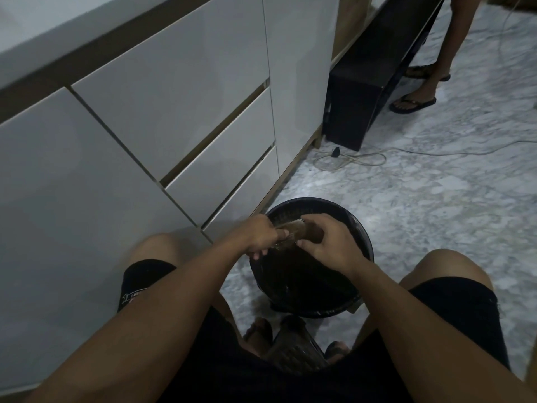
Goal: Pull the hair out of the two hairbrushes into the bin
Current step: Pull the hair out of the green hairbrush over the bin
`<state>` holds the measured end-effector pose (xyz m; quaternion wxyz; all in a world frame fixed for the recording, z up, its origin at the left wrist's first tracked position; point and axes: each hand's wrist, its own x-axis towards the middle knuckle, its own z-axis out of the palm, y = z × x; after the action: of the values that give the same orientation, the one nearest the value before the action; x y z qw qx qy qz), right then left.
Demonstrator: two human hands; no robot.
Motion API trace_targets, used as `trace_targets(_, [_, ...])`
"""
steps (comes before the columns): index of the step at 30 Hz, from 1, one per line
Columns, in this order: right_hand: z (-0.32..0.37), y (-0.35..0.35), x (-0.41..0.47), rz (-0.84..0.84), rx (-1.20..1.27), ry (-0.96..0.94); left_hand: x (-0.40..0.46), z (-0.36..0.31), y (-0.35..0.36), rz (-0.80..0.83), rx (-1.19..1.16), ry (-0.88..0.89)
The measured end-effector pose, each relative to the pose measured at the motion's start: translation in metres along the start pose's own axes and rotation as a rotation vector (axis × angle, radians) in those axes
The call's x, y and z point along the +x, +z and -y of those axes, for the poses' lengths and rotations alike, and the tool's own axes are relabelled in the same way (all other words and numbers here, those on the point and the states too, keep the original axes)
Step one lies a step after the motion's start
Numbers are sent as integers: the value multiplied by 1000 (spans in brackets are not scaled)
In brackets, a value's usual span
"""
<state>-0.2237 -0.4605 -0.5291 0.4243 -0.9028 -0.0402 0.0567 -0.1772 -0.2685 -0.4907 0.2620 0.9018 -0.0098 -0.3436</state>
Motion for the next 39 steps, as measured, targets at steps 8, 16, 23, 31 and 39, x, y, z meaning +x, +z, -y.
trace_targets(8, [-5, -7, 6, -125, -229, 5, -2, 2, 1, 1, -59, 15])
trace_targets(16, [-8, -12, 7, -223, -219, 166, -1, 9, 0, -3, -57, 22])
trace_targets(23, [-13, -15, 8, -226, -276, 253, 0, 8, -2, -102, -3, 12])
trace_targets(31, [-9, -5, 7, 59, 57, 180, -1, 4, -3, -206, 129, 72])
trace_targets(39, [-3, 2, 7, 116, 297, 259, -6, -8, -2, -195, 259, 153])
